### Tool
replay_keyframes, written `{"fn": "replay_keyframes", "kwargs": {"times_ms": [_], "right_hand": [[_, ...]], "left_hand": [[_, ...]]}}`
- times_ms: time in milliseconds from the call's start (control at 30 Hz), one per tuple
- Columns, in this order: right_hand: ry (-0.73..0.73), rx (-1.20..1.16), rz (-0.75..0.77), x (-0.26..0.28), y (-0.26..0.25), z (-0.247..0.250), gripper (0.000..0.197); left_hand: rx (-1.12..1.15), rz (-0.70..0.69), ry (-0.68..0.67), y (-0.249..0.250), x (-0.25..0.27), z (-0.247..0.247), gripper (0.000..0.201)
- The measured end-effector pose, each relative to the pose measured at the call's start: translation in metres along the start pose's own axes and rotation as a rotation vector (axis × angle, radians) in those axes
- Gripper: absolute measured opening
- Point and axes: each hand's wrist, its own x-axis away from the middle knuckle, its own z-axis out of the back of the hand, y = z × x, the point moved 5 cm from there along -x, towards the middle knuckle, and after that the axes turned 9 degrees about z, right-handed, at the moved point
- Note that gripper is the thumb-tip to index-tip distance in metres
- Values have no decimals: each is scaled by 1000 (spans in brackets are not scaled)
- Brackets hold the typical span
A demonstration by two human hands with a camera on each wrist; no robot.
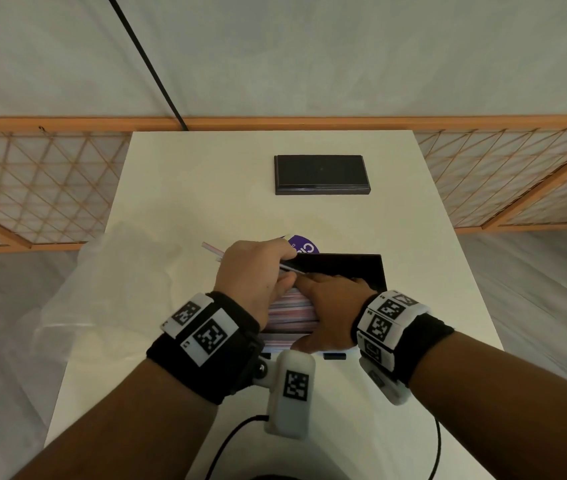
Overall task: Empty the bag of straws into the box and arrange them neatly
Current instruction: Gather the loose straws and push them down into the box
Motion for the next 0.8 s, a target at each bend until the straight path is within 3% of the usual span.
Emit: {"fn": "replay_keyframes", "kwargs": {"times_ms": [167, 467, 667, 800], "right_hand": [[-1, 2, 20, -3, -1, -1, 107], [9, 31, 0, -3, -1, -3, 90], [60, 13, -16, 1, 0, -1, 98], [33, 22, -19, -2, 1, -2, 101]], "left_hand": [[43, 74, 11, -2, -3, -5, 3], [-144, 23, 35, 1, -10, -12, 12], [-92, 75, 65, 1, -5, 5, 3], [-23, 119, 52, -3, -2, 5, 8]]}}
